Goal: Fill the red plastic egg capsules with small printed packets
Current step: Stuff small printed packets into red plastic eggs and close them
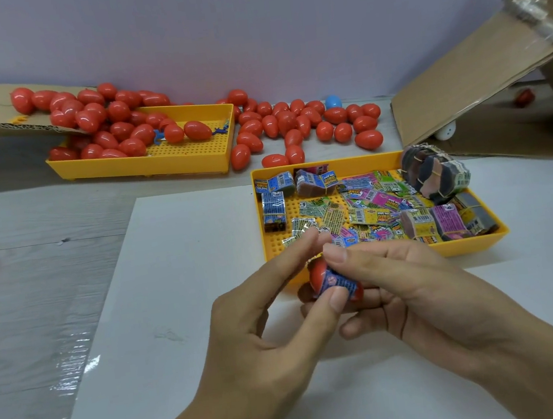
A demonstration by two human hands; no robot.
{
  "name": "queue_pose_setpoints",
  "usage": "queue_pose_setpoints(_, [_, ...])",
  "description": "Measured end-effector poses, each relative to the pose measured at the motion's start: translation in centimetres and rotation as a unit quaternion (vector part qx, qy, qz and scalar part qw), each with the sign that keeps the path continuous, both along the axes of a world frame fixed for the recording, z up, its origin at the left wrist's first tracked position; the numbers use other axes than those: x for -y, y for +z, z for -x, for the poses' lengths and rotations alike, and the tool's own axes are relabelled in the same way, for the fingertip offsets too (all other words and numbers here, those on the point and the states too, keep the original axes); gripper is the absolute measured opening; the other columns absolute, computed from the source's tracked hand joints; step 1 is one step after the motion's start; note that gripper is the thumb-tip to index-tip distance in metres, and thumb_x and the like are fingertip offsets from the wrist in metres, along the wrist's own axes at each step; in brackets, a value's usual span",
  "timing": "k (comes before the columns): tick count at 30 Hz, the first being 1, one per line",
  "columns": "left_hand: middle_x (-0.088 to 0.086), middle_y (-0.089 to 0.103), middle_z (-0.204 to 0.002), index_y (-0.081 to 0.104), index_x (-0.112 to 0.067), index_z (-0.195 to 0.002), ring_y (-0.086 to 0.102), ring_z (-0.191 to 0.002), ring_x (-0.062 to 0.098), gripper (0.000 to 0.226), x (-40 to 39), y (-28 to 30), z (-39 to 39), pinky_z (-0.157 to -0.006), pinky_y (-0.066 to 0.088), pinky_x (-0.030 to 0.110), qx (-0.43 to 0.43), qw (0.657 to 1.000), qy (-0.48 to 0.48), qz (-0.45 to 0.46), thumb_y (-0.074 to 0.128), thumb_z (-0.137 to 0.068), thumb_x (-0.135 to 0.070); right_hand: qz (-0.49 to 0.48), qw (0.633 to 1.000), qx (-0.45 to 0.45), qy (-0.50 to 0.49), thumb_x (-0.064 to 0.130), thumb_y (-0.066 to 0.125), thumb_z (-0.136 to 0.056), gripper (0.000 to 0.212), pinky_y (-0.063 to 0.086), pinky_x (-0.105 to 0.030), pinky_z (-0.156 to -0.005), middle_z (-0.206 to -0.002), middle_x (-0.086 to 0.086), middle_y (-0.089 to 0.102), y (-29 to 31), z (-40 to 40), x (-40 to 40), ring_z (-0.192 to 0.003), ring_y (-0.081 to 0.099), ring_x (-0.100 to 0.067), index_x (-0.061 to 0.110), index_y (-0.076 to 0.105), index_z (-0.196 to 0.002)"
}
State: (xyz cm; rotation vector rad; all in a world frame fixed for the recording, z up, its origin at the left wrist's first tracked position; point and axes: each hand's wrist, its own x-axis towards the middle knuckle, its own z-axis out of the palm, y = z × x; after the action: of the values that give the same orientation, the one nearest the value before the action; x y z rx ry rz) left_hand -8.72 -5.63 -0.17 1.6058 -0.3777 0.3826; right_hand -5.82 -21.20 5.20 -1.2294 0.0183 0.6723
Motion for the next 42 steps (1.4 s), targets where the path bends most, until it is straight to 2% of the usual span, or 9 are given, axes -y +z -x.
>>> queue_pose_setpoints(4, [-0.006,0.071,-0.118,0.066,-0.026,-0.123,0.068,-0.11,0.021,0.037,-0.3,0.0,-0.3,-0.093,0.052,0.027,0.042,0.998,0.029,0.028,0.07,-0.087,-0.022,-0.004,1.0,0.001,0.002,0.039,0.077,-0.077,0.027,0.056,-0.025,-0.05,-0.089,-0.014,0.076,0.4,-0.2,0.2,-0.075,0.074,-0.022,0.016,0.079,-0.088])
queue_pose_setpoints(8, [-0.002,0.069,-0.113,0.065,-0.021,-0.123,0.068,-0.106,0.024,0.034,-0.6,0.4,-0.5,-0.086,0.055,0.025,0.044,0.995,0.026,0.083,0.068,-0.09,-0.025,0.018,0.999,0.035,0.005,0.035,0.074,-0.076,0.03,0.056,-0.026,-0.049,-0.093,-0.02,0.074,0.5,-0.2,0.6,-0.082,0.074,-0.028,0.008,0.077,-0.089])
queue_pose_setpoints(11, [0.002,0.066,-0.112,0.069,-0.017,-0.117,0.066,-0.109,0.024,0.031,-0.7,0.4,-0.6,-0.084,0.057,0.026,0.041,0.997,0.014,0.069,0.07,-0.087,-0.019,0.027,0.998,0.056,-0.005,0.025,0.078,-0.075,0.018,0.054,-0.024,-0.046,-0.088,-0.02,0.074,0.4,-0.1,0.6,-0.076,0.074,-0.027,0.009,0.077,-0.081])
queue_pose_setpoints(26, [0.005,0.067,-0.107,0.069,-0.013,-0.108,0.066,-0.106,0.027,0.027,-0.9,0.3,-0.7,-0.079,0.058,0.029,0.055,0.998,0.014,0.037,0.073,-0.081,-0.011,0.065,0.99,0.116,-0.043,0.03,0.077,-0.064,0.023,0.052,-0.025,-0.043,-0.078,-0.017,0.075,0.3,0.2,0.4,-0.073,0.075,-0.031,0.01,0.077,-0.076])
queue_pose_setpoints(31, [0.003,0.068,-0.113,0.061,-0.019,-0.125,0.067,-0.108,0.029,0.051,-0.9,0.2,-0.7,-0.084,0.057,0.033,0.054,0.998,0.004,0.03,0.077,-0.078,-0.009,0.06,0.994,0.085,-0.037,0.047,0.074,-0.069,0.03,0.053,-0.027,-0.042,-0.076,-0.013,0.074,0.5,0.2,0.2,-0.073,0.075,-0.028,0.018,0.077,-0.079])
queue_pose_setpoints(35, [0.004,0.064,-0.121,0.05,-0.025,-0.134,0.065,-0.112,0.031,0.068,-0.8,0.2,-0.5,-0.09,0.056,0.035,0.054,0.998,-0.013,0.026,0.078,-0.075,-0.009,0.066,0.988,0.128,-0.055,0.03,0.085,-0.065,0.024,0.054,-0.028,-0.045,-0.075,-0.011,0.075,0.2,0.2,0.2,-0.068,0.074,-0.024,0.016,0.075,-0.082])
queue_pose_setpoints(38, [0.004,0.064,-0.114,0.055,-0.027,-0.127,0.069,-0.098,0.025,0.051,-0.8,0.5,-0.4,-0.081,0.057,0.029,0.009,0.997,0.021,0.068,0.074,-0.08,-0.021,0.074,0.973,0.197,-0.097,0.022,0.087,-0.059,0.032,0.056,-0.028,-0.051,-0.084,-0.013,0.075,0.1,0.2,0.4,-0.072,0.073,-0.023,0.015,0.075,-0.089])
queue_pose_setpoints(40, [0.008,0.067,-0.098,0.065,-0.024,-0.112,0.068,-0.079,0.022,0.028,-0.9,0.8,-0.4,-0.069,0.057,0.029,-0.03,0.996,0.031,0.08,0.067,-0.084,-0.032,0.081,0.962,0.237,-0.111,0.021,0.083,-0.061,0.033,0.056,-0.027,-0.052,-0.085,-0.01,0.075,0.0,0.3,0.4,-0.073,0.072,-0.021,0.015,0.074,-0.091])
queue_pose_setpoints(42, [0.013,0.068,-0.08,0.07,-0.02,-0.097,0.065,-0.063,0.027,0.023,-0.9,1.0,-0.2,-0.058,0.055,0.033,-0.075,0.993,0.013,0.09,0.062,-0.087,-0.039,0.085,0.957,0.258,-0.103,0.021,0.084,-0.062,0.032,0.056,-0.026,-0.053,-0.084,-0.007,0.075,-0.1,0.4,0.3,-0.073,0.072,-0.018,0.016,0.074,-0.092])
